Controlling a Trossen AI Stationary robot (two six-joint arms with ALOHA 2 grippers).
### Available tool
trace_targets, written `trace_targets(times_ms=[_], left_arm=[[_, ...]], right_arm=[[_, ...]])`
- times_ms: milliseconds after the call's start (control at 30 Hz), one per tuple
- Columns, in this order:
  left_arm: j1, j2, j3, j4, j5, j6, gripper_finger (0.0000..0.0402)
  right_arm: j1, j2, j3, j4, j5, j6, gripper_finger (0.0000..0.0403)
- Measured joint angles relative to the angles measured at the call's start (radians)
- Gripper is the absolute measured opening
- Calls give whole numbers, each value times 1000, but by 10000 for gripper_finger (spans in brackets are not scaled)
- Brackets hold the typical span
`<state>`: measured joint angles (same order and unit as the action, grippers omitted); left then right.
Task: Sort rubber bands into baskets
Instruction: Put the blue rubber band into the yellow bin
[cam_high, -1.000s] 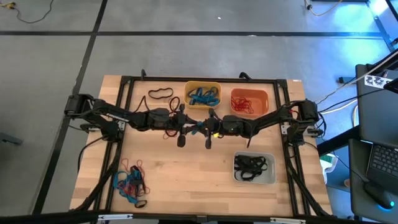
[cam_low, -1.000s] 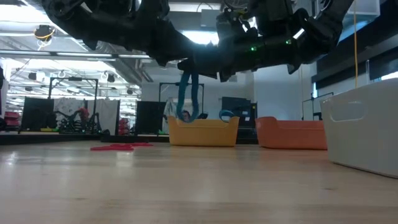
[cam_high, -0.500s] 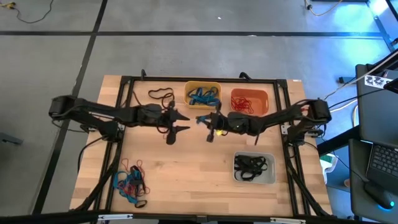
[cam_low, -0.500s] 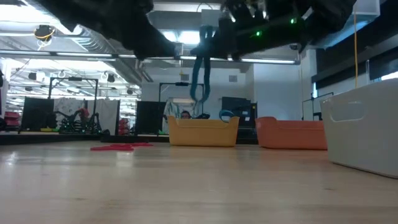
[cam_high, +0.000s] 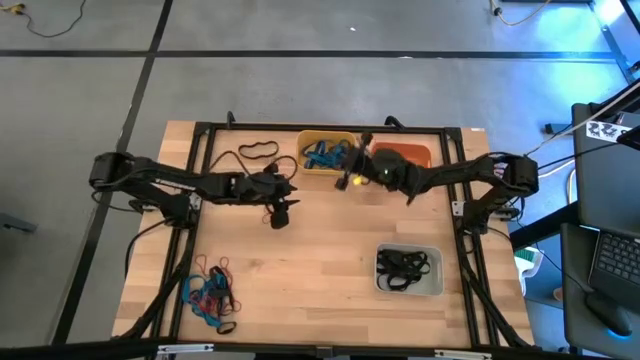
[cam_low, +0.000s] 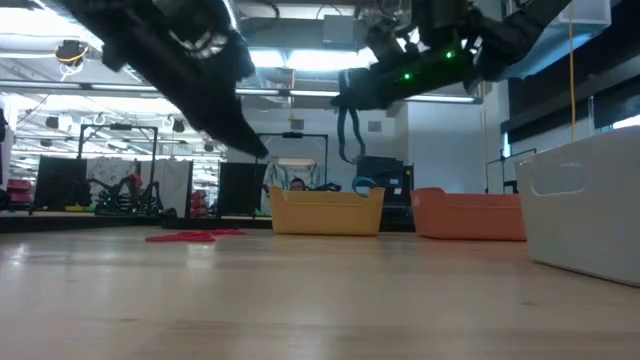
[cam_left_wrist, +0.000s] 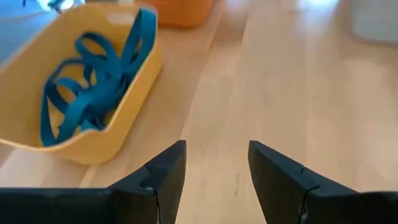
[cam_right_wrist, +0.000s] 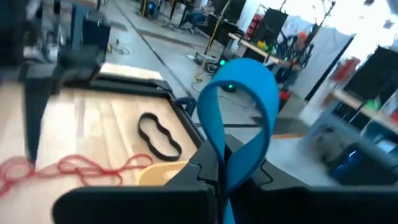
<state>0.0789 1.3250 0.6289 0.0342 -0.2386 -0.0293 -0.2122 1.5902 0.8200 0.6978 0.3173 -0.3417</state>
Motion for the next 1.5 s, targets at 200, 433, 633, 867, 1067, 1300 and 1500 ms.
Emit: trace_targets(times_ms=[200,433,633,867,1067,1300,1500], left_arm=[[40,119,0,82,0,33,172],[55,132,0,103,-2,31,172],[54,131,0,105,-2,31,172],[54,131,0,105,-2,30,172],[54,131,0,106,-2,27,172],[54,131,0,109,-1,28,172],[54,131,0,108,-1,27,172]], right_arm=[[-110,14,88,-136,-149,183,21],[-190,106,225,-353,-154,229,21],[-209,171,268,-456,-153,245,21],[-207,182,268,-502,-154,264,21],[-207,188,268,-511,-156,263,21],[-216,234,269,-515,-180,317,68],[-213,241,268,-521,-181,364,161]])
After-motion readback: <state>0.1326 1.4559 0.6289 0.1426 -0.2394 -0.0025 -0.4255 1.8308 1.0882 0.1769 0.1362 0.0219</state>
